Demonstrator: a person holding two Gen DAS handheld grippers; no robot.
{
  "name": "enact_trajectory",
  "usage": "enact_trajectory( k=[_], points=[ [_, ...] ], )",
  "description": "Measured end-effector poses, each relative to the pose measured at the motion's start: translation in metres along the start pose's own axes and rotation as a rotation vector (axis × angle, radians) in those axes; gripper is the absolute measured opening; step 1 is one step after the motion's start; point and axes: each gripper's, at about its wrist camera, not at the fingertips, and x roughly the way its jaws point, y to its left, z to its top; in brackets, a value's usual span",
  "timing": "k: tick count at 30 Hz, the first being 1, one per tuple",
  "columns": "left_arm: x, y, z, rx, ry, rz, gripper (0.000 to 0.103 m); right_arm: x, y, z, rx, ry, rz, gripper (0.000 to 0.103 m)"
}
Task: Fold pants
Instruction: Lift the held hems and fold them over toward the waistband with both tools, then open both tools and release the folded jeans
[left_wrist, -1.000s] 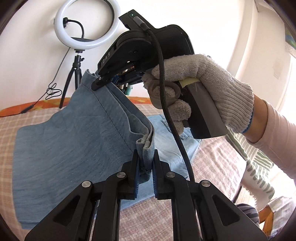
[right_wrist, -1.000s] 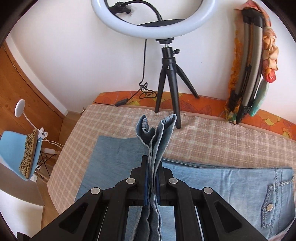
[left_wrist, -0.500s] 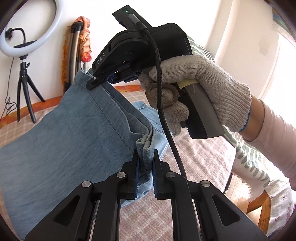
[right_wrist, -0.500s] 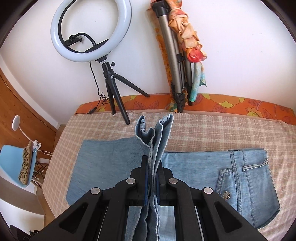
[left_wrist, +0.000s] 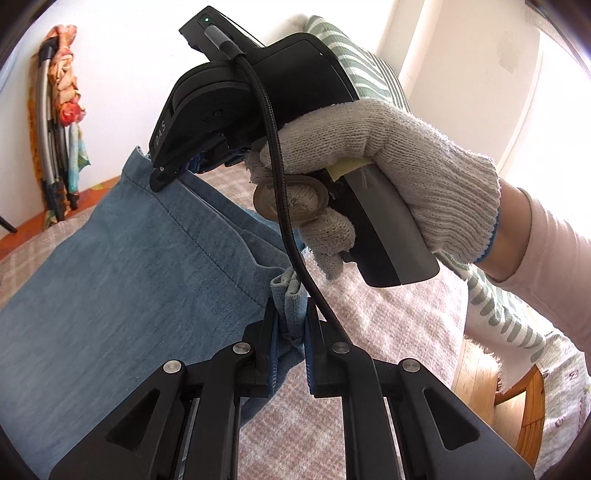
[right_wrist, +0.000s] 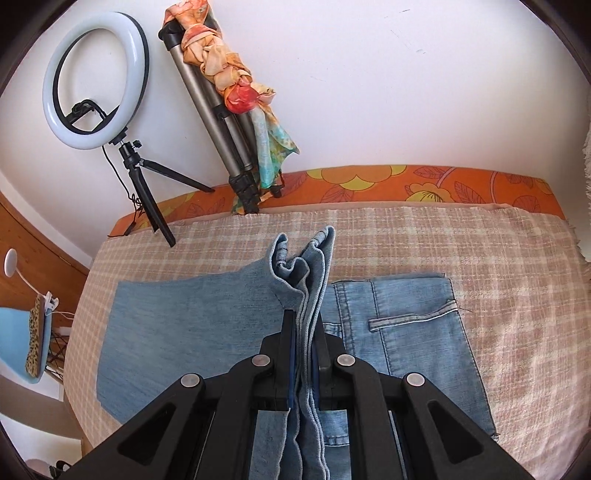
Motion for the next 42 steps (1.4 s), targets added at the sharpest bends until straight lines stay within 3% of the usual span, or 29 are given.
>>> enact_trajectory(
  k=[10,13,15,19,21,25,30,37,42],
  points=[
    [0.05,0.003,0.0,-0.01,0.067,-0.013,0.01,0.033,-0.046,-0.011,0.033,0.036,0.038,0.004],
    [0.058,0.005,-0.005,0.001,0.093,-0.006,0.01,0.038,-0.049,-0.014,0.006,0.045,0.02,0.017],
    [0.063,0.005,-0.006,0.005,0.116,-0.012,0.016,0.036,-0.052,-0.014,0.006,0.037,-0.005,0.036],
    [0.058,0.0,-0.006,0.038,0.127,0.009,0.028,0.03,-0.058,-0.012,0.026,0.04,0.01,0.039],
    [0.048,0.001,-0.005,0.045,0.12,0.025,0.04,0.028,-0.058,-0.012,0.018,0.039,-0.019,0.04],
    [0.018,0.011,-0.007,0.042,0.106,0.059,0.04,0.017,-0.057,-0.014,0.017,0.005,-0.041,0.04],
    [-0.037,0.041,-0.015,0.0,0.053,0.16,0.04,0.002,-0.036,-0.021,-0.02,-0.044,-0.036,0.04],
    [-0.117,0.103,-0.061,-0.132,0.004,0.361,0.041,-0.01,0.019,-0.028,-0.12,-0.083,0.0,0.04],
    [-0.167,0.164,-0.117,-0.343,-0.005,0.47,0.041,-0.011,0.07,-0.034,-0.202,-0.089,0.057,0.041]
  ],
)
